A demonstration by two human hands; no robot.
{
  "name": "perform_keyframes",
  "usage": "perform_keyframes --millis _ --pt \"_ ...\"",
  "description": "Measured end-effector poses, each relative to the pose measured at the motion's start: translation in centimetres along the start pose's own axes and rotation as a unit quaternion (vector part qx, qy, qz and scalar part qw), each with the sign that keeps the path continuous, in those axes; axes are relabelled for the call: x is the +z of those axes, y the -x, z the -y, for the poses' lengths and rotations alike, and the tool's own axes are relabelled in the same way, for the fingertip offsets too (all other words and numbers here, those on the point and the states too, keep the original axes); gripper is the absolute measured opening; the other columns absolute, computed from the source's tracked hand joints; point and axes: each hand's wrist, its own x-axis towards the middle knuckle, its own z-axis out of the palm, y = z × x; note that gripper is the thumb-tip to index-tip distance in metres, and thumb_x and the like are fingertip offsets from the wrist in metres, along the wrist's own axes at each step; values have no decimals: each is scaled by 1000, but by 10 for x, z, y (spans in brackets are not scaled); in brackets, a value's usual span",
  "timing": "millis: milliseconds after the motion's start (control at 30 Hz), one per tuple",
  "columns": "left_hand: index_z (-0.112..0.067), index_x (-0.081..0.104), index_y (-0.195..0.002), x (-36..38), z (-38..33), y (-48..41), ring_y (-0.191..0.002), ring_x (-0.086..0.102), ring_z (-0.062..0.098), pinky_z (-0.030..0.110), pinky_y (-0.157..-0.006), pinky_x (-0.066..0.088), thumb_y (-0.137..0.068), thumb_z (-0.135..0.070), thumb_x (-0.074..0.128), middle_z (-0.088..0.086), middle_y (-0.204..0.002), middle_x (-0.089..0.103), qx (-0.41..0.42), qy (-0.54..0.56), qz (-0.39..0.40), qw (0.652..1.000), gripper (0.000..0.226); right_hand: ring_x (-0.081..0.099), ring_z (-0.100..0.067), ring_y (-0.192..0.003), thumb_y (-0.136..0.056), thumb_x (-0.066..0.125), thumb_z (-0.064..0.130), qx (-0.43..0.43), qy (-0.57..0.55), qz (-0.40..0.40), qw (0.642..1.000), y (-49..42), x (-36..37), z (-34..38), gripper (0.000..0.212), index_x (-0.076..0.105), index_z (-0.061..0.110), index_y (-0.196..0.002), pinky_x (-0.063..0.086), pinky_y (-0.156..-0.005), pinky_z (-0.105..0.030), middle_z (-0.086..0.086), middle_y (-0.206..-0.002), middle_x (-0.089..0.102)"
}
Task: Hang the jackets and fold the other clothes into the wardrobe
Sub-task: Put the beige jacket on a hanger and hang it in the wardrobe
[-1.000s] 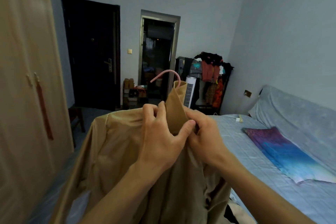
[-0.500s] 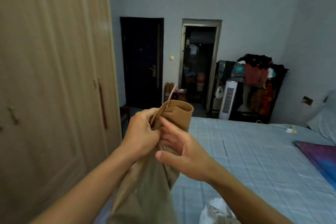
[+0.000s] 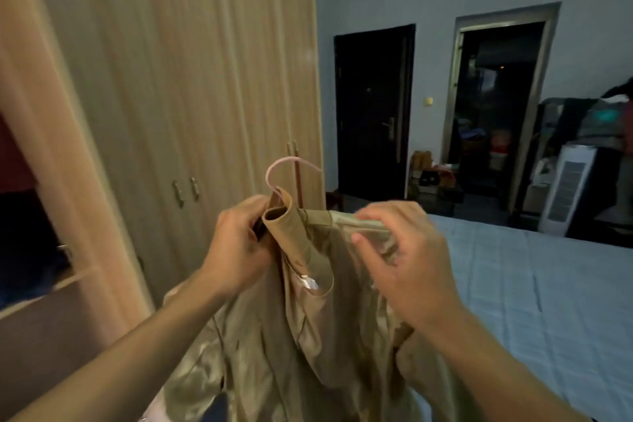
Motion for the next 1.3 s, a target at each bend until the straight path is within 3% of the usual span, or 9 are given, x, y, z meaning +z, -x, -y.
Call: perform_keyframes --millis 100,233,400,533,767,933,1067,1200,1300 --pt "-7 72 -93 -22 -13 7 -90 69 16 41 -75 54 -72 19 70 1 -94 71 16 -25 -9 1000 33 47 -7 -118 -90 61 46 3 52 96 994 -16 18 6 44 57 28 -130 40 -103 -29 10 -125 55" --pt "-3 72 -99 -55 -23 20 -97 68 15 38 -79 54 -73 14 72 2 -100 69 52 -64 -3 997 31 59 -15 -80 -93 59 38 -62 -3 104 993 -25 46 27 19 65 20 -91 51 -72 -40 5 -86 61" --pt "-2 69 -82 -110 -10 40 -82 65 15 42 -72 53 -74 16 68 -2 -88 67 34 -119 24 992 20 57 -13 -62 -97 51 41 -86 -129 55 986 -22 85 69 37 63 13 -74 47 -58 -43 4 -67 58" --pt "-31 51 -78 -157 -8 65 -69 54 -9 13 -64 41 -81 6 59 -26 -73 55 -10 -168 -27 985 38 49 -10 -53 -95 59 33 -88 -175 21 980 -20 112 116 35 55 17 -64 43 -51 -38 11 -58 48" --pt "-18 60 -86 -257 -4 127 -66 59 13 30 -59 47 -83 4 56 -10 -74 63 -81 -161 -86 980 22 51 -15 -55 -92 66 29 -125 -220 79 964 -17 160 216 31 53 20 -66 42 -52 -38 11 -58 50" --pt "-22 57 -82 -326 -5 168 -64 57 13 20 -57 41 -84 9 59 -11 -71 60 -91 -190 -143 967 31 53 -4 -59 -90 70 25 -146 -233 105 956 -13 196 298 31 51 36 -67 40 -56 -24 18 -59 52" --pt "-25 59 -85 -371 -2 203 -67 58 6 12 -61 39 -81 14 60 -16 -72 60 -105 -219 -197 950 39 64 -4 -87 -93 65 29 -139 -283 169 934 -5 224 357 8 69 23 -95 51 -77 -27 13 -89 69" --pt "-14 63 -87 -402 5 229 -68 59 10 23 -62 44 -80 14 59 -11 -73 63 -144 -237 -232 932 29 54 3 -117 -87 44 74 -163 -267 304 900 8 244 398 66 57 28 -132 49 -99 -29 18 -124 60" --pt "-16 61 -84 -421 12 238 -66 59 14 34 -59 47 -77 13 58 -8 -70 62 -165 -246 -254 921 30 53 3 -114 -66 60 86 -192 -230 303 904 13 263 425 87 52 33 -135 50 -96 -25 23 -122 54"
